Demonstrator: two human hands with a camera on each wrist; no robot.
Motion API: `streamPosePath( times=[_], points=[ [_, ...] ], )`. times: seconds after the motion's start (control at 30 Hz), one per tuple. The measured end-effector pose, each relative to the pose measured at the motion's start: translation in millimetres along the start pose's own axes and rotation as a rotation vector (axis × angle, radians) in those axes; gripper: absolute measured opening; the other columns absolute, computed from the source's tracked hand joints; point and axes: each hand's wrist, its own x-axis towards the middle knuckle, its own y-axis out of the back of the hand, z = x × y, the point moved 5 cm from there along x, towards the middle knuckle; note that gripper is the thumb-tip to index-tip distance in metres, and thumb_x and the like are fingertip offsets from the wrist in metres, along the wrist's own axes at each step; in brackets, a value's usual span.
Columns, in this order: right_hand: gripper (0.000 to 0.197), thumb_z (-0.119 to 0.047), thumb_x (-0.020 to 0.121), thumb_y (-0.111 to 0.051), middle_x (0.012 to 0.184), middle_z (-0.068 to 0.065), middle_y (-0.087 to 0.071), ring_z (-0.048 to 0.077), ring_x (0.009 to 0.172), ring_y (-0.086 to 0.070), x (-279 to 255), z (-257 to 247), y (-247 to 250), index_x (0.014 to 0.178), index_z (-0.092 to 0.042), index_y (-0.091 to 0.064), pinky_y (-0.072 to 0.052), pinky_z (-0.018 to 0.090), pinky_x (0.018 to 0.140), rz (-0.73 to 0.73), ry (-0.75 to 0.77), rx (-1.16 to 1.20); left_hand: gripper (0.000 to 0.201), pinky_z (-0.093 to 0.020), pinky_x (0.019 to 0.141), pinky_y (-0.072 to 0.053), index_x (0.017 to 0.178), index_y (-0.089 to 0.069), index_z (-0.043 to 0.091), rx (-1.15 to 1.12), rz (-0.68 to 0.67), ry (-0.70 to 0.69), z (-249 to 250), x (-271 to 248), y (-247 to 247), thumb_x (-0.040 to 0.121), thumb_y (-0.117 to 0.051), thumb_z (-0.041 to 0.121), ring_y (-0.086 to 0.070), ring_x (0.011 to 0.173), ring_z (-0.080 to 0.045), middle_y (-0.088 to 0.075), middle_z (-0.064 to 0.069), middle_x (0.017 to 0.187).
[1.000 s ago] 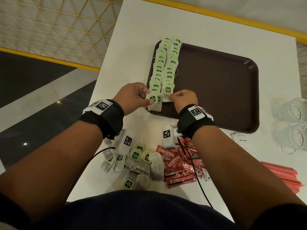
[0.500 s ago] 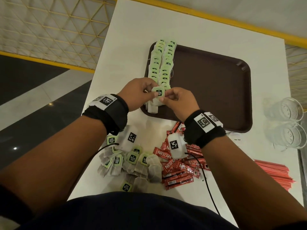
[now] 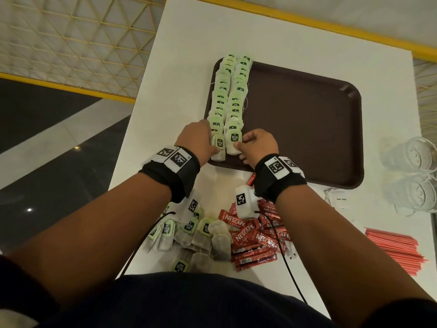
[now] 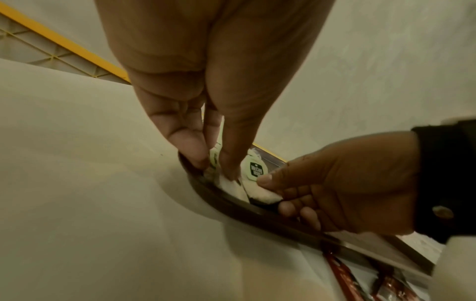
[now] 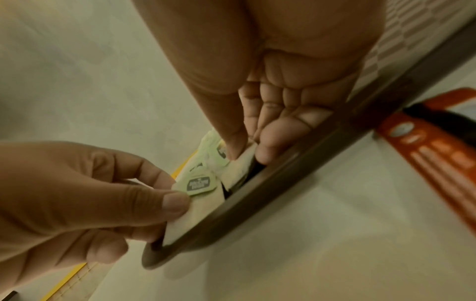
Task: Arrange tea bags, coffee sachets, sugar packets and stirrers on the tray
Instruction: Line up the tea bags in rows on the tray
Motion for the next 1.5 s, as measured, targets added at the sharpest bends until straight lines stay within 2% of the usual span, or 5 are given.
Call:
streamPosePath(
  times=[0.33,0.63,0.93,1.2,1.5],
  points=[
    [0.026,-0.037,0.084,-0.071,0.081,-0.002,-0.059,0.014,0.074,-0.057,-0.6,-7.9,3.5,0.092,-0.016,-0.058,-0.043,0.025,0.061,0.075,0.075,-0.198,0.027,-0.036,0.079,-0.046,0.107,-0.055,0.003,0.020,0.029,0.018,4.0,-2.2,3.3,0.087,-0.067,0.016,-0.059,0.098,-0.032,-0.064,-0.015,0.104],
    [0.023,-0.033,0.086,-0.069,0.082,0.004,-0.069,0.016,0.065,-0.069,-0.4,-8.9,-0.7,0.091,-0.013,-0.059,-0.058,0.030,0.061,0.051,0.036,-0.168,0.027,-0.034,0.077,-0.043,0.108,-0.057,0.000,-0.050,0.073,0.040,7.5,-6.0,5.5,0.090,-0.060,0.020,-0.059,0.099,-0.031,-0.064,-0.016,0.105],
    [0.042,-0.031,0.100,-0.048,0.133,0.006,-0.058,0.020,0.122,-0.055,-4.1,-32.6,3.9,0.137,-0.009,-0.050,-0.043,0.035,0.105,0.098,0.063,0.080,0.036,-0.039,0.084,-0.048,0.109,-0.056,0.003,-0.016,0.054,0.028,1.1,-2.3,1.1,0.083,-0.075,0.017,-0.060,0.098,-0.032,-0.064,-0.015,0.105],
    [0.038,-0.034,0.103,-0.042,0.110,0.009,-0.065,0.023,0.100,-0.061,0.3,-52.0,4.2,0.119,-0.003,-0.057,-0.048,0.034,0.088,0.112,0.072,0.100,0.032,-0.040,0.084,-0.049,0.106,-0.057,0.005,-0.057,0.056,0.029,-5.6,1.4,-0.9,0.081,-0.075,0.013,-0.060,0.094,-0.030,-0.065,-0.013,0.100],
    [0.069,-0.060,0.095,-0.028,0.148,0.007,-0.045,0.026,0.134,-0.044,44.1,-84.0,7.4,0.147,-0.015,-0.040,-0.033,0.041,0.114,0.066,-0.038,0.256,0.028,-0.033,0.075,-0.044,0.101,-0.057,0.008,-0.081,0.065,0.026,-11.6,4.6,-3.9,0.079,-0.073,0.012,-0.057,0.090,-0.028,-0.063,-0.009,0.097]
  ],
)
